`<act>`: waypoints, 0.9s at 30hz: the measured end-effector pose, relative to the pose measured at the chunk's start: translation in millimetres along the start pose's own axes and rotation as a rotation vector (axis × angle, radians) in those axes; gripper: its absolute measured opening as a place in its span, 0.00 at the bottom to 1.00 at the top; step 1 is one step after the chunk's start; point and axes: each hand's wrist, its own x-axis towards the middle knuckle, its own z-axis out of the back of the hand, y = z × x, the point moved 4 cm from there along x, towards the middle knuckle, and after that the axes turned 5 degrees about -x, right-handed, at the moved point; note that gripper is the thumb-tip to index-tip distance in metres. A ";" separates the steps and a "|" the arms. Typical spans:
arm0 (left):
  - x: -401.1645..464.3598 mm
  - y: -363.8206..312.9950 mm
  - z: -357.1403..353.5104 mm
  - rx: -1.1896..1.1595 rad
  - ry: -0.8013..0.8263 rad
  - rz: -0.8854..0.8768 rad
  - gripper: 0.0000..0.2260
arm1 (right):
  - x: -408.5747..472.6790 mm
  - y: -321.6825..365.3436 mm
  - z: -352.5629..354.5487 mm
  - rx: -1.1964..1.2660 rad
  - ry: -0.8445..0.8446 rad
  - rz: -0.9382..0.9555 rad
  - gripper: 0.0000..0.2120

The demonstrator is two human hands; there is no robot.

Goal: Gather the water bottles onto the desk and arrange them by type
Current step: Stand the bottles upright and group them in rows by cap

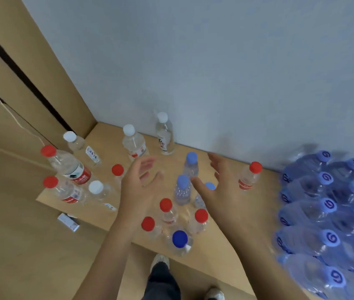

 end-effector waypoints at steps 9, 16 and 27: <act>63.3 28.3 95.4 0.006 -0.162 0.057 0.15 | 74.3 44.4 -118.8 -0.020 0.141 0.041 0.32; 102.4 47.3 115.0 0.019 -0.111 0.122 0.15 | 134.4 31.8 -196.0 -0.061 0.293 -0.051 0.41; 132.9 68.4 105.2 0.068 0.064 0.194 0.18 | 157.1 0.4 -227.2 0.154 0.330 -0.232 0.34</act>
